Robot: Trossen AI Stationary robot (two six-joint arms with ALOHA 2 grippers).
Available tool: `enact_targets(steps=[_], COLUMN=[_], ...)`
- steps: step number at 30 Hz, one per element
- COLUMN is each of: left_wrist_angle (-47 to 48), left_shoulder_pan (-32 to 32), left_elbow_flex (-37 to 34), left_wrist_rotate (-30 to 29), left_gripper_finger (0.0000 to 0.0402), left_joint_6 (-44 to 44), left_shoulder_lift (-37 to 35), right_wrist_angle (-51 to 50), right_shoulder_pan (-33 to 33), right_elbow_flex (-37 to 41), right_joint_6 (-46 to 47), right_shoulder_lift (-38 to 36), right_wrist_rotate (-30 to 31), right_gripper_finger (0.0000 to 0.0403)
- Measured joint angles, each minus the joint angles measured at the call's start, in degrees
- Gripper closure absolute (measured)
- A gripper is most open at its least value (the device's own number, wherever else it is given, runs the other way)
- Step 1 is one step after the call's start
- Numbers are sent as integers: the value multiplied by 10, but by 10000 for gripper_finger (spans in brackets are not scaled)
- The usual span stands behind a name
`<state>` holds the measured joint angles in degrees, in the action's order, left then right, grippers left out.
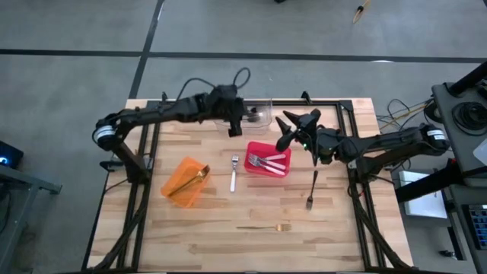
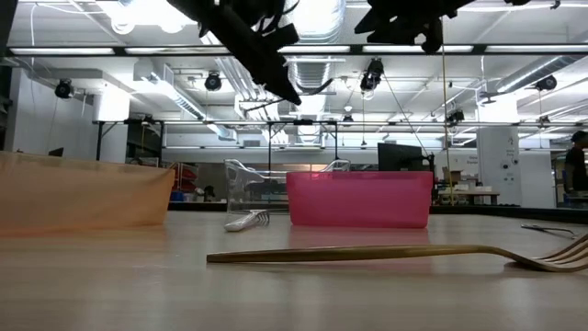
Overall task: Sort silverware by color (type)
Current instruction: Put the black fork into the transparent bin
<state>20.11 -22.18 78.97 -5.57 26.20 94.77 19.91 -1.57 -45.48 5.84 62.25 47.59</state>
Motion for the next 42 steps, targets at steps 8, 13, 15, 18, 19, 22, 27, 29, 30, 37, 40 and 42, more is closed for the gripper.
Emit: enact_targets(steps=[8,13,15,18,19,22,27,29,30,37,40,42], left_wrist_angle=[137,254,295,350,366,409,478,503,510,503,491,484], left_shoulder_pan=[-53,-83,-91,-99,-101,-106,-109,-109,-108,-108,-108,-107], left_elbow_flex=[128,238,277,327,344,399,486,513,524,534,533,533], left_wrist_rotate=[19,38,38,39,38,37,38,47,54,74,96,96], left_gripper_finger=[401,401,401,401,402,402,402,402,402,402,402,402], left_joint_6=[58,77,84,100,104,109,110,109,109,96,72,58], left_shoulder_lift=[101,184,216,263,278,323,386,406,413,432,438,442], right_wrist_angle=[-73,-137,-157,-176,-180,-180,-182,-184,-186,-193,-193,-192], right_shoulder_pan=[75,129,145,164,170,181,189,189,189,189,189,189], right_elbow_flex=[-3,-3,-3,-1,0,2,3,3,3,3,3,3], right_joint_6=[-85,-114,-121,-126,-128,-157,-165,-172,-173,-174,-174,-173], right_shoulder_lift=[-19,-18,-17,-14,-14,-14,-17,-17,-17,-17,-17,-17], right_wrist_rotate=[-95,-145,-154,-165,-166,-166,-166,-166,-166,-166,-166,-166], right_gripper_finger=[252,252,252,252,252,252,252,252,252,252,252,252])
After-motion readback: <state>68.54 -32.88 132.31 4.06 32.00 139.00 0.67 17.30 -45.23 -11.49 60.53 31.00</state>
